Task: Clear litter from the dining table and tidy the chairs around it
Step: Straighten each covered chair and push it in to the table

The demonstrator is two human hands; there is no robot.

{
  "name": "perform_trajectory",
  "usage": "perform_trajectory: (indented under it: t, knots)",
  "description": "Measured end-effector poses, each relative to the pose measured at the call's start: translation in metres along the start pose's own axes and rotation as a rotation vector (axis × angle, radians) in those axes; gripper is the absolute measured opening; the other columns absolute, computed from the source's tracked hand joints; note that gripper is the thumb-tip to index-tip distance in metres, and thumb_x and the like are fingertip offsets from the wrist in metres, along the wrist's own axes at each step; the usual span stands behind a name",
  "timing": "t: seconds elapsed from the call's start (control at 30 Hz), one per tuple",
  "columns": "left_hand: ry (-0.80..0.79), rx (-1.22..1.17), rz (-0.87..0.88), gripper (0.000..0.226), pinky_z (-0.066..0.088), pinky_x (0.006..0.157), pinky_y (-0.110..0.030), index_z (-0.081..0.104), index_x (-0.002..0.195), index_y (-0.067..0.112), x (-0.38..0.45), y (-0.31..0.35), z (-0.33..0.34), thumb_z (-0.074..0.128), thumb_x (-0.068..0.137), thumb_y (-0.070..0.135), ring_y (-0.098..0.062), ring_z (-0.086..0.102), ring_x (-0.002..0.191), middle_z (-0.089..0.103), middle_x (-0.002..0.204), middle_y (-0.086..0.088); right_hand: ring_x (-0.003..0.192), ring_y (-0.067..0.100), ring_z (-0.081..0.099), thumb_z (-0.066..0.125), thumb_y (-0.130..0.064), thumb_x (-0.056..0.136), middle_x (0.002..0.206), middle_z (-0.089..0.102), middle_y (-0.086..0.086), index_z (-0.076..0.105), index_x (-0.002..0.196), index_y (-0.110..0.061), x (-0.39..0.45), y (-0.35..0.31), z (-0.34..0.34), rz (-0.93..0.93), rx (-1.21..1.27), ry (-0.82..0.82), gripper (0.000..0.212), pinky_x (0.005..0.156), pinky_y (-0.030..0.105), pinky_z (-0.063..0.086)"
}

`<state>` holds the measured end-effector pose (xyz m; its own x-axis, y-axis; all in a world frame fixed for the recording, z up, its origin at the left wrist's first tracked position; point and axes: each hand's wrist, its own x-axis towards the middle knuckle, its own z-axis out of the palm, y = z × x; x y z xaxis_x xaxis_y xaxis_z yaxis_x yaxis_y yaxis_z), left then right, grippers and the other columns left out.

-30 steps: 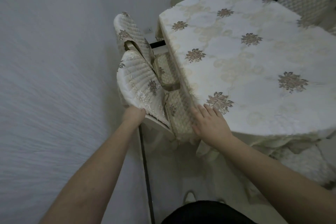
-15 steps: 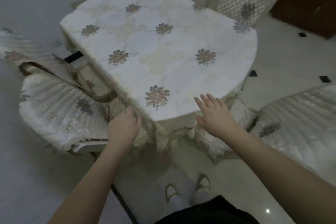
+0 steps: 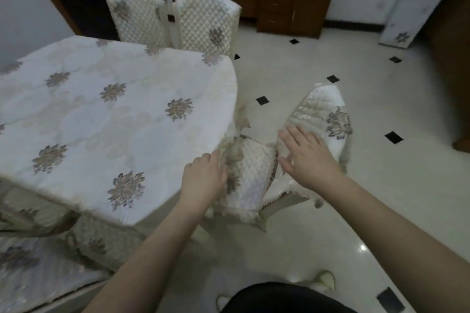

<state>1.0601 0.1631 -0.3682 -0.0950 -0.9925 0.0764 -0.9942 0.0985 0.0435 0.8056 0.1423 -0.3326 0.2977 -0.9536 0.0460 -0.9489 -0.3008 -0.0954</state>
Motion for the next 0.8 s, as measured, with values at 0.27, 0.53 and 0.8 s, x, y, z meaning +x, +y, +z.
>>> perform_trajectory:
  t: [0.27,0.53,0.8]
  knots:
    - [-0.025,-0.119,0.027,0.054,0.045,0.082,-0.034,0.035,0.144,0.019,0.050,0.151,-0.011,0.037,0.097,0.044,-0.024,0.056,0.109,0.057,0.129,-0.005,0.146,0.022,0.012,0.040,-0.047,0.096,0.158,0.021,0.001,0.019,0.151,-0.024,-0.039,0.135,-0.010,0.063,0.055,0.032,0.064,0.117,0.038,0.010]
    - [0.015,-0.166,0.098,0.054,0.050,0.086,-0.036,0.043,0.141,0.020,0.074,0.280,-0.002,0.041,0.094,0.047,-0.021,0.057,0.114,0.057,0.130,-0.001,0.142,0.029,0.028,0.050,-0.041,0.093,0.152,0.036,0.009,0.034,0.147,-0.018,-0.058,0.246,-0.017,0.084,0.049,0.001,0.061,0.113,0.044,0.023]
    - [0.053,-0.159,0.079,0.057,0.049,0.087,-0.041,0.045,0.139,0.019,0.093,0.321,0.015,0.040,0.090,0.047,-0.025,0.057,0.115,0.058,0.129,-0.004,0.142,0.029,0.026,0.051,-0.040,0.093,0.153,0.034,0.009,0.033,0.148,-0.018,-0.047,0.294,-0.013,0.072,0.103,0.022,0.062,0.115,0.045,0.020]
